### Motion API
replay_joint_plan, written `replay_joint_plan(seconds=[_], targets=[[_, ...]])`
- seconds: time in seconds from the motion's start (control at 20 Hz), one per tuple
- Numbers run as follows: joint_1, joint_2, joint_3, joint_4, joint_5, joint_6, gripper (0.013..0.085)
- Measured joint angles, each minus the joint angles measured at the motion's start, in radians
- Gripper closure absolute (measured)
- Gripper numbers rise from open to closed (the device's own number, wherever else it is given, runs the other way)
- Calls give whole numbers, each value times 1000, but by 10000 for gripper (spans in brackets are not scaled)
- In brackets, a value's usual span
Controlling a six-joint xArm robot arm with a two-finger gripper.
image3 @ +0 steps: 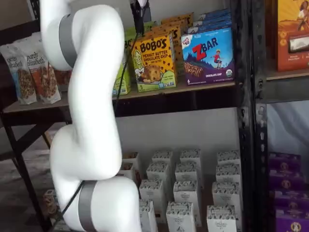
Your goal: Pick up the orange box on the top shelf, the fifth box from the left
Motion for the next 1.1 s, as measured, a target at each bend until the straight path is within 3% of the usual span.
replay_joint_plan(seconds=[0.15,0.5,1.1], targets=[[-18,33,-44,-10,55,-19,130],[-52,36,-30,-9,48,-55,130],[-46,44,-7,-24,43,-56,130]])
